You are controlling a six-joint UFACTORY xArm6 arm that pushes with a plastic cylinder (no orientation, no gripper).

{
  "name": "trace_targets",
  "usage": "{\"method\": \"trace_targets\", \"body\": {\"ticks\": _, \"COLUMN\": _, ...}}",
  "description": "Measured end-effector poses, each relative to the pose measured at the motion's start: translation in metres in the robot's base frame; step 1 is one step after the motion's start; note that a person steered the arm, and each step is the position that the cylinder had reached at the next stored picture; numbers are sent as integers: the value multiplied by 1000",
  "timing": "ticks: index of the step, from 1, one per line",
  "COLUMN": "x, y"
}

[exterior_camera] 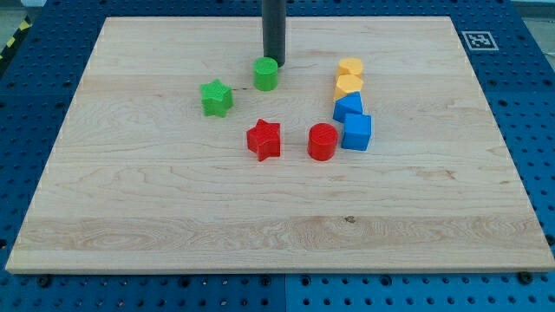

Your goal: Nudge the yellow heart left a bit

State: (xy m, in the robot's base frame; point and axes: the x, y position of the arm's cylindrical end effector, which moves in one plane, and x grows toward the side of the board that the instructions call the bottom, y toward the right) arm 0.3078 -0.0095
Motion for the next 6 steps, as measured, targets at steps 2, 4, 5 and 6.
{"method": "trace_targets", "body": {"ticks": 2, "x": -15, "y": 44}}
{"method": "trace_targets", "body": {"ticks": 4, "x": -16, "y": 187}}
{"method": "trace_targets", "body": {"ticks": 5, "x": -14, "y": 199}}
{"method": "trace_targets", "body": {"ticks": 6, "x": 12, "y": 199}}
